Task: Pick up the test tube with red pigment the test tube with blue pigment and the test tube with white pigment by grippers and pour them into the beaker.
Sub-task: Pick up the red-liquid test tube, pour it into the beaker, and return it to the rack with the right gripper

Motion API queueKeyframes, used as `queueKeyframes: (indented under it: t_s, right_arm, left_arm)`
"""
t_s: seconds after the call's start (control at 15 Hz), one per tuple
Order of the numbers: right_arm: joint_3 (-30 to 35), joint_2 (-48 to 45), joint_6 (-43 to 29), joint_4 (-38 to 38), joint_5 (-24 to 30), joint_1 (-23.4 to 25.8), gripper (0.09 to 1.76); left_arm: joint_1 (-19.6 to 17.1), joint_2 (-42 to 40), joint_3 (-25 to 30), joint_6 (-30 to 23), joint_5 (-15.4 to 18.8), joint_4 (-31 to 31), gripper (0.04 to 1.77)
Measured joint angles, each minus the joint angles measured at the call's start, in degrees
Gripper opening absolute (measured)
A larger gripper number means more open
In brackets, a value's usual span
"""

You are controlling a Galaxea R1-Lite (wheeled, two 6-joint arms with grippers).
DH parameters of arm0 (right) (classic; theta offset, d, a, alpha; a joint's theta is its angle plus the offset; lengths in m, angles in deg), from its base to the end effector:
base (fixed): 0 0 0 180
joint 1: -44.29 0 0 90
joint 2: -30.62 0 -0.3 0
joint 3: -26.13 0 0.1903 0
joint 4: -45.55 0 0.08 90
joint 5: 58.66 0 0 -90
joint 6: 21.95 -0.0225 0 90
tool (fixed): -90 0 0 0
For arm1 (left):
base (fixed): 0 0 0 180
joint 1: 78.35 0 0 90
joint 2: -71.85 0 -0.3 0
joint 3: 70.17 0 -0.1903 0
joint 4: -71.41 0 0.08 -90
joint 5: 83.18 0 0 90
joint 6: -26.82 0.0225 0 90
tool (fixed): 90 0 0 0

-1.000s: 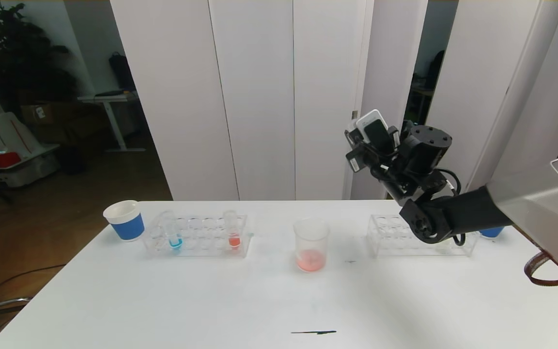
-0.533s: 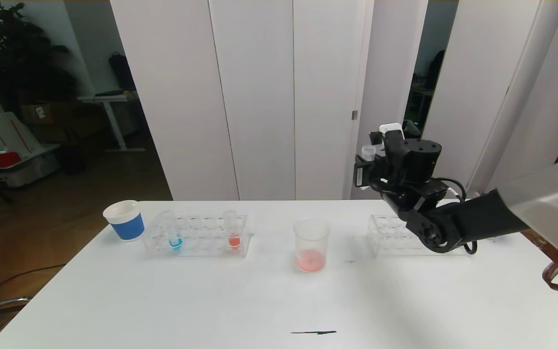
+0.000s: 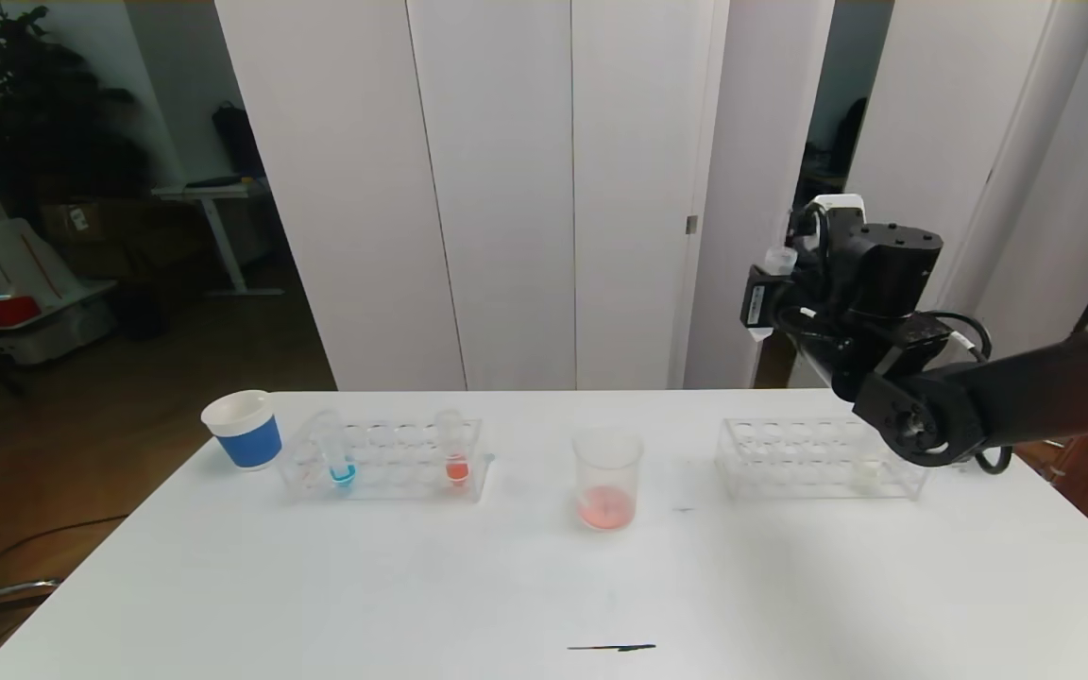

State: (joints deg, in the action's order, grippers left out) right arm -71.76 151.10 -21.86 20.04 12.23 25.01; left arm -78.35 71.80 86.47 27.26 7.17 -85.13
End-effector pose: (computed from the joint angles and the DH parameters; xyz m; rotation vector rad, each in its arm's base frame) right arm 0.4074 0.1347 0.1906 0.0152 -0.0481 0.0029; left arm -0.0229 -0.0001 0.0753 0.0077 0.0008 -0.0061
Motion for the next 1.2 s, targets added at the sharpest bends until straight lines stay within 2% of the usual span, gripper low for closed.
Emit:
queueKeyframes:
  t_s: [0.33,0.67,1.0,1.2]
  right_arm:
    - [-0.3,-4.9,3.8,-0.4,0.4,11.6,0.58]
    - [-0.5,-7.1,4.2,-1.0,5.1,26.3,0.58]
    - [2.0,-5.1,-0.3,-1.6,4.9,30.6,0.58]
    - [3.9,-1.9,-0.7,-7.7,5.2,31.9,0.58]
  left_arm:
    - [0.0,0.0,0.0,0.0,0.0,0.0,1.75]
    - [0.0,0.0,0.0,0.0,0.0,0.0,1.75]
    - [0.0,0.0,0.0,0.0,0.0,0.0,1.75]
    - [0.0,0.0,0.0,0.0,0.0,0.0,1.75]
